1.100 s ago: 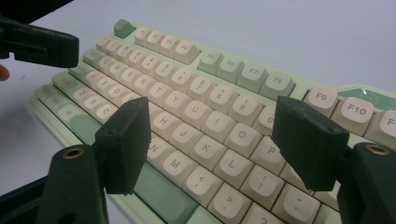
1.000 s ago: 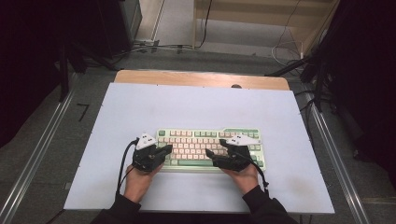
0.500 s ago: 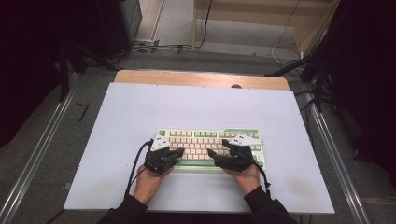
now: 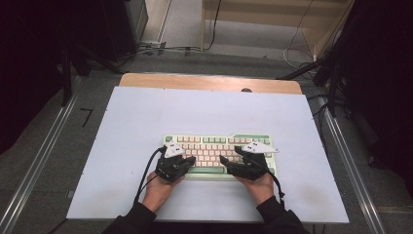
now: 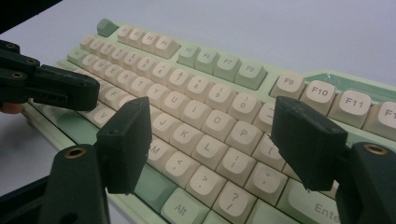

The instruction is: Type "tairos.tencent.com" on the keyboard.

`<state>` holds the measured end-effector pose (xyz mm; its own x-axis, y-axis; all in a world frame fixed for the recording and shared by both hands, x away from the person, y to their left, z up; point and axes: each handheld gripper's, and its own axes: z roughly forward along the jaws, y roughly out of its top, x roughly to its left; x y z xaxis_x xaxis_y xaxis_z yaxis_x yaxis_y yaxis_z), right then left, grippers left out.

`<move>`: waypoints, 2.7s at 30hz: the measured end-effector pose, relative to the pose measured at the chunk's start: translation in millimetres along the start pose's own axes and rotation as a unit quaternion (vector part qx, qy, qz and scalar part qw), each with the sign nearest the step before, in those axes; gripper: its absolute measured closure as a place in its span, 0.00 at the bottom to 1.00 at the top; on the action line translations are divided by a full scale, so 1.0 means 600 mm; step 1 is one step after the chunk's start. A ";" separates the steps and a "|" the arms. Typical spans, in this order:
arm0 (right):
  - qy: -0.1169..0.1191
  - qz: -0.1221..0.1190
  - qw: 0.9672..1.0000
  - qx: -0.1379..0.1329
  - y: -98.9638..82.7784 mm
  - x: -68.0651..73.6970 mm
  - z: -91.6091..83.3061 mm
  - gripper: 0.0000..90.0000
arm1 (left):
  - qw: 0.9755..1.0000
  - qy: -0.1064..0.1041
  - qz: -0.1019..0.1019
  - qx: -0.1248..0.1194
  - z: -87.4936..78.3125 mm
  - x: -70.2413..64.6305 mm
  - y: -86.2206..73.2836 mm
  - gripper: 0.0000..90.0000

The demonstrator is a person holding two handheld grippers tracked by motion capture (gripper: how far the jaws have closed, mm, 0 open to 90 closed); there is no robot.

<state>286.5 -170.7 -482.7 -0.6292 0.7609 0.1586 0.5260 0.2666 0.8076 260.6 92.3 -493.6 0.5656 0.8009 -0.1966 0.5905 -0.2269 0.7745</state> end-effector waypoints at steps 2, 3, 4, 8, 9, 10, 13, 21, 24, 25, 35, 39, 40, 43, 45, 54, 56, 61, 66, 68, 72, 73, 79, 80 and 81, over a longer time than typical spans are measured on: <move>-0.001 0.001 1.000 0.001 0.000 -0.001 0.000 0.31 | 1.000 0.000 0.001 0.002 0.001 0.000 0.000 1.00; -0.001 0.000 1.000 0.001 -0.001 -0.001 0.000 0.31 | 1.000 0.001 -0.001 0.004 0.002 -0.001 0.000 1.00; -0.002 0.000 1.000 0.001 -0.001 -0.001 -0.001 0.31 | 1.000 0.001 0.000 0.008 0.003 -0.001 -0.001 1.00; -0.001 -0.001 1.000 0.002 -0.001 0.000 0.000 0.31 | 1.000 0.001 -0.002 0.009 0.002 0.000 -0.002 1.00; -0.001 -0.002 1.000 0.003 -0.001 0.000 0.001 0.31 | 1.000 0.001 -0.002 0.009 0.002 0.000 -0.002 1.00; -0.001 -0.002 1.000 0.003 -0.001 0.000 0.001 0.31 | 1.000 0.001 -0.002 0.009 0.002 0.000 -0.002 1.00; -0.002 -0.003 1.000 0.003 -0.001 0.000 0.001 0.31 | 1.000 0.001 -0.003 0.007 0.001 0.000 -0.002 0.99; -0.002 -0.004 1.000 0.003 -0.001 0.000 0.001 0.31 | 0.999 -0.011 -0.011 -0.031 -0.011 0.005 0.001 0.67; -0.002 -0.003 1.000 0.003 -0.001 0.000 0.001 0.31 | 0.999 0.000 -0.015 -0.050 -0.016 0.010 0.002 0.57; -0.002 -0.003 1.000 0.003 -0.001 0.000 0.001 0.31 | 0.998 0.005 -0.016 -0.054 -0.017 0.011 0.003 0.53; -0.003 -0.002 1.000 0.003 -0.003 0.000 -0.001 0.31 | 0.993 0.068 -0.041 -0.086 -0.030 0.040 0.006 0.42; -0.006 0.000 1.000 0.001 -0.005 -0.003 -0.005 0.31 | 0.993 0.071 -0.041 -0.083 -0.027 0.044 0.008 0.56; -0.009 0.003 1.000 0.001 -0.006 -0.004 -0.007 0.31 | 0.993 0.070 -0.039 -0.083 -0.026 0.043 0.009 0.65; -0.012 0.004 1.000 0.002 -0.008 -0.006 -0.009 0.31 | 0.995 0.056 -0.029 -0.072 -0.021 0.040 0.013 0.86; -0.014 0.006 1.000 0.002 -0.010 -0.007 -0.012 0.31 | 0.996 0.054 -0.026 -0.063 -0.016 0.038 0.016 0.95; -0.024 0.012 1.000 -0.001 -0.017 -0.016 -0.023 0.31 | 0.998 0.051 -0.019 -0.025 0.007 0.036 0.021 1.00; -0.024 0.014 1.000 -0.002 -0.017 -0.017 -0.025 0.31 | 0.998 0.051 -0.020 -0.020 0.010 0.036 0.022 1.00; -0.026 0.015 1.000 -0.001 -0.018 -0.017 -0.025 0.31 | 0.998 0.052 -0.019 -0.017 0.013 0.034 0.021 1.00; -0.025 0.014 1.000 -0.001 -0.018 -0.017 -0.025 0.31 | 0.998 0.053 -0.020 -0.017 0.014 0.033 0.021 1.00; -0.025 0.014 1.000 -0.001 -0.018 -0.017 -0.025 0.31 | 0.998 0.054 -0.020 -0.013 0.016 0.033 0.021 1.00; -0.025 0.015 1.000 0.001 -0.019 -0.017 -0.025 0.31 | 0.998 0.054 -0.023 -0.012 0.018 0.034 0.021 1.00; -0.025 0.015 1.000 0.001 -0.019 -0.017 -0.025 0.31 | 0.998 0.053 -0.023 -0.012 0.017 0.034 0.021 1.00; -0.025 0.015 1.000 -0.001 -0.018 -0.017 -0.025 0.31 | 0.998 0.040 -0.036 -0.040 0.002 0.035 0.024 0.84; -0.024 0.015 1.000 0.000 -0.018 -0.017 -0.025 0.31 | 0.997 0.041 -0.036 -0.046 -0.001 0.034 0.024 0.78; -0.024 0.015 1.000 -0.001 -0.018 -0.017 -0.025 0.32 | 0.997 0.039 -0.035 -0.051 -0.004 0.034 0.025 0.71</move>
<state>278.7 -190.0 -484.7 -0.5849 0.7962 0.1550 0.5434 0.2427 0.8036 279.5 106.8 -484.5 0.4753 0.8548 -0.2085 0.5631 -0.1134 0.8186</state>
